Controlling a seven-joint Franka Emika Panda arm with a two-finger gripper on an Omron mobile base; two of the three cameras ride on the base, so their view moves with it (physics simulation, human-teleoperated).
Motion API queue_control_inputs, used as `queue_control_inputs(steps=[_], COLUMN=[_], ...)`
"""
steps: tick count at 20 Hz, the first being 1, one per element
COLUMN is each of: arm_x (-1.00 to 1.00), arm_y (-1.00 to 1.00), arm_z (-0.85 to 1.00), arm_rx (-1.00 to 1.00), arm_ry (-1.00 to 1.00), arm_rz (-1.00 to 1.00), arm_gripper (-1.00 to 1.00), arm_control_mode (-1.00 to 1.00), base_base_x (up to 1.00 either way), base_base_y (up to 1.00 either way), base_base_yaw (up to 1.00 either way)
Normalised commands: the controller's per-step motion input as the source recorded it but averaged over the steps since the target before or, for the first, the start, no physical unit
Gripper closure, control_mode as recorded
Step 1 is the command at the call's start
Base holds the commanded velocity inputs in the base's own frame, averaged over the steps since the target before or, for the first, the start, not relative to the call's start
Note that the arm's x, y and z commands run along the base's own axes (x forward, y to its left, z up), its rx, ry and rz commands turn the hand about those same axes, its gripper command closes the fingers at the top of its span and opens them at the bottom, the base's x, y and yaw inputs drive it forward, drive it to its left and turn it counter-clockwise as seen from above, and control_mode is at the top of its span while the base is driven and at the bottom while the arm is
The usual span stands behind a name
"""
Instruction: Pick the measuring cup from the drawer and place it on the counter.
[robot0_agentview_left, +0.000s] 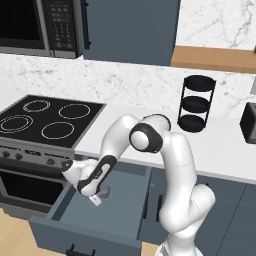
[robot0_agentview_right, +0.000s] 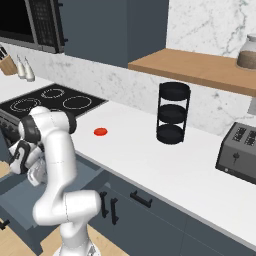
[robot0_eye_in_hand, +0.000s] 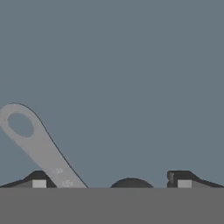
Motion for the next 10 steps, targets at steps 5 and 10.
queue_control_inputs(steps=[5,10], arm_x=[0.24,-0.01], arm_y=[0.0,-0.01], arm_z=[-0.26,0.01], arm_rx=[-0.01,0.0], arm_ry=[0.0,-0.01], arm_rz=[0.0,0.0], arm_gripper=[1.0,1.0], arm_control_mode=[-1.0,-1.0], base_base_x=[0.0,0.0], base_base_y=[0.0,0.0], base_base_yaw=[0.0,0.0])
